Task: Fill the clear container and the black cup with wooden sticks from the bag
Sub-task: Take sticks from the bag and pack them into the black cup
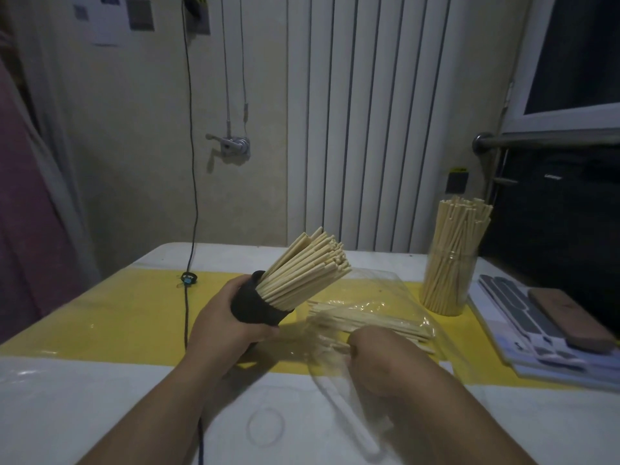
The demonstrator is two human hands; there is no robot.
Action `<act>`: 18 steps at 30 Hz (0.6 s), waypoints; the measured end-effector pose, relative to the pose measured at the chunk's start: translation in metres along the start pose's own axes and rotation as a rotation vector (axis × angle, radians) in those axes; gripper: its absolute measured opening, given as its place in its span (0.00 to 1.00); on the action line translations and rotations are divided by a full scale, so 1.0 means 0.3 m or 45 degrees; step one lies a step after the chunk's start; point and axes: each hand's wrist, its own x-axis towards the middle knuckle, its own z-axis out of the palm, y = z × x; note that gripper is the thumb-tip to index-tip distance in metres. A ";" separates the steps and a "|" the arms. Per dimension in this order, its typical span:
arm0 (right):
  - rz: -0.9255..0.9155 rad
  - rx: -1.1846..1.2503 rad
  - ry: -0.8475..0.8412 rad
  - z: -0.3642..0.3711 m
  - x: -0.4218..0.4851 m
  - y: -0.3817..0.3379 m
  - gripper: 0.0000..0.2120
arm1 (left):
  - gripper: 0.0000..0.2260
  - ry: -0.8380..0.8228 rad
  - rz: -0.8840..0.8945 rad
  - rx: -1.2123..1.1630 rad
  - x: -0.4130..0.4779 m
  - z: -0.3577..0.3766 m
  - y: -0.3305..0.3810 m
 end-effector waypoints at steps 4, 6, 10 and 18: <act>-0.029 -0.021 -0.004 -0.040 -0.025 -0.026 0.12 | 0.35 0.005 -0.007 0.003 0.004 0.000 -0.005; -0.047 -0.043 -0.031 -0.057 -0.035 -0.029 0.15 | 0.35 0.008 -0.010 0.001 0.005 0.000 -0.006; -0.088 -0.025 -0.029 -0.075 -0.053 -0.022 0.17 | 0.35 0.004 -0.012 -0.001 0.006 -0.002 -0.010; -0.091 0.009 0.147 -0.104 -0.075 -0.027 0.21 | 0.33 0.026 -0.017 -0.044 0.001 0.000 -0.001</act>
